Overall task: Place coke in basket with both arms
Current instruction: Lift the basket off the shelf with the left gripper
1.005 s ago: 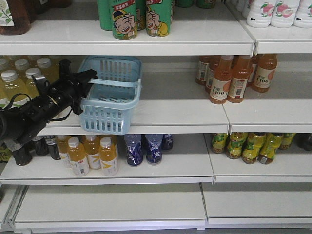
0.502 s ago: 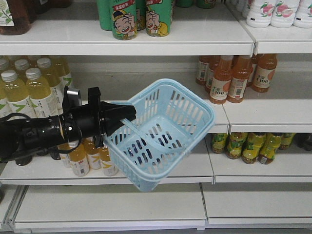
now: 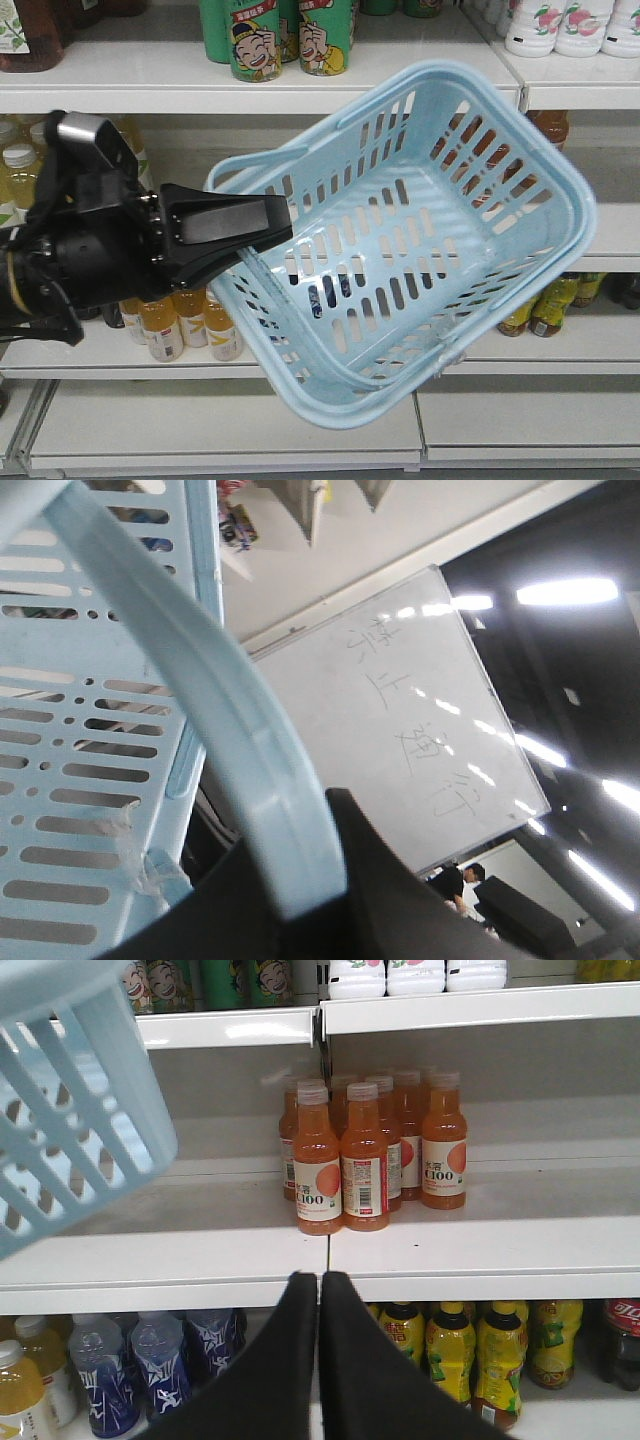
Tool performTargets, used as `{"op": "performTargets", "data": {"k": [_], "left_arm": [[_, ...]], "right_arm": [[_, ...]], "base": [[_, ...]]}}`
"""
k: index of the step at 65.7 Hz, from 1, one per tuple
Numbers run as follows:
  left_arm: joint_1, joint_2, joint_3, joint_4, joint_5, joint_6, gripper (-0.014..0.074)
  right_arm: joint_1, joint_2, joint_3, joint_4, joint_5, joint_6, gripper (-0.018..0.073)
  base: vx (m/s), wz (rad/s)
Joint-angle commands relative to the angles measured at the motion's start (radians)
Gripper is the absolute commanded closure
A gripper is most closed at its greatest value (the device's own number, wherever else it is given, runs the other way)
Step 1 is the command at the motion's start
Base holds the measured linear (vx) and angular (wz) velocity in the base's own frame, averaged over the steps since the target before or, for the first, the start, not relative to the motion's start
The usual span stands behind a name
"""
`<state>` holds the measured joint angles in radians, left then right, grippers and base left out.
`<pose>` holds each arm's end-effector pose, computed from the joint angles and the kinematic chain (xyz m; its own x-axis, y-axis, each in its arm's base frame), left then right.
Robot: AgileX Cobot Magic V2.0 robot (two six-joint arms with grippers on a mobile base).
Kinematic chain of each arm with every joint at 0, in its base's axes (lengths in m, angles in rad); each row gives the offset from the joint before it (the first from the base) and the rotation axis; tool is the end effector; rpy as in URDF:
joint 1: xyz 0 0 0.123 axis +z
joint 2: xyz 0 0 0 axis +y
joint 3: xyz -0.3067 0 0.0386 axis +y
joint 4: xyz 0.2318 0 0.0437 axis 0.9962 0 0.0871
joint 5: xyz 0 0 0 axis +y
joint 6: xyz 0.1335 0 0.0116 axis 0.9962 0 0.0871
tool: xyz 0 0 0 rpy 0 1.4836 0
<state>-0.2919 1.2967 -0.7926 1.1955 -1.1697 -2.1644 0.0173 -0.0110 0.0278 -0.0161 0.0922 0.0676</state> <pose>0.2011 -0.1802 0.3751 -0.8649 -0.2695 -0.4235 0.4481 -0.0343 -0.8933 0.0594 0.0008 0.1950 -0.0226 0.0512 -0.9984 -0.0147 0.9986 0.0515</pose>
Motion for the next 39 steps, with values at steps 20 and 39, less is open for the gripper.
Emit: {"op": "performTargets", "data": {"k": [20,39], "left_arm": [[-0.007,-0.107,0.038,0.209,-0.16,0.001,0.0604],[-0.007,-0.138,0.062,0.057,-0.206,0.001,0.0604]], "right_arm": [[-0.004,-0.012,0.008,-0.007,-0.074,-0.002,0.0564],[-0.004,-0.012,0.008,-0.007,-0.074,-0.002,0.0564]], "base": [[0.0,0.0],[0.0,0.0]]}}
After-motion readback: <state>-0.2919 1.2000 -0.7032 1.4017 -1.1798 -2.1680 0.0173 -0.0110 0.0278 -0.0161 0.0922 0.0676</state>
